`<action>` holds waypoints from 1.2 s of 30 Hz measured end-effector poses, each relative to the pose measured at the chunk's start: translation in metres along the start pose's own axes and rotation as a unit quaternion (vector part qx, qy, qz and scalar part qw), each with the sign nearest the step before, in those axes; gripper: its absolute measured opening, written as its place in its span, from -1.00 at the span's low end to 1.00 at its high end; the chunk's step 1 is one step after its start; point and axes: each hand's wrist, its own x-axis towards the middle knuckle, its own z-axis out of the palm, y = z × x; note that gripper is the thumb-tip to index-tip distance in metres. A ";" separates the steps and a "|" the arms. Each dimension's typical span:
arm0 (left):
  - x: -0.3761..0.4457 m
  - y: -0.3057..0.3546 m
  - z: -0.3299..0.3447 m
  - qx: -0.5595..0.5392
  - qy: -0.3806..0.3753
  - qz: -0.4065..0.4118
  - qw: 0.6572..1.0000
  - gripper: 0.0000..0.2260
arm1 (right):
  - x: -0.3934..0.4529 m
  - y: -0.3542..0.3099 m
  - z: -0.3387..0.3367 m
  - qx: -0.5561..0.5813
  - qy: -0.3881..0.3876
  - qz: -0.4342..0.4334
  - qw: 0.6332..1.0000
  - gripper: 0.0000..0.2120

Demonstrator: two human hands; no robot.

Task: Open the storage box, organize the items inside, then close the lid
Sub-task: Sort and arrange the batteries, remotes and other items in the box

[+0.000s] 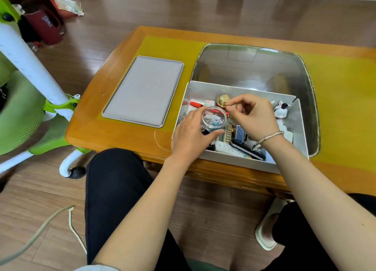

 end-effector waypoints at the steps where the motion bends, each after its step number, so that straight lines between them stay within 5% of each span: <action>1: 0.000 0.001 0.000 0.001 0.000 -0.006 1.000 -0.35 | 0.000 0.001 -0.002 0.003 0.008 0.010 1.000 -0.72; 9: 0.001 -0.001 0.001 0.004 0.027 0.027 0.999 -0.38 | -0.002 0.004 -0.007 0.042 -0.026 0.077 0.996 -0.78; 14: 0.003 0.001 -0.004 -0.055 -0.020 -0.051 0.997 -0.39 | -0.001 -0.001 -0.008 0.056 -0.030 0.065 0.996 -0.71; 24: 0.001 0.001 -0.002 -0.009 0.010 0.008 1.000 -0.35 | -0.001 -0.007 -0.002 0.114 -0.026 0.074 0.990 -0.83; 29: 0.000 0.000 0.000 -0.019 0.012 0.003 1.000 -0.36 | 0.002 -0.005 0.003 -0.004 0.011 0.041 0.999 -0.80; 36: 0.001 -0.004 -0.008 -0.094 0.003 0.021 0.995 -0.36 | 0.000 0.007 -0.003 0.005 0.012 0.068 0.998 -0.90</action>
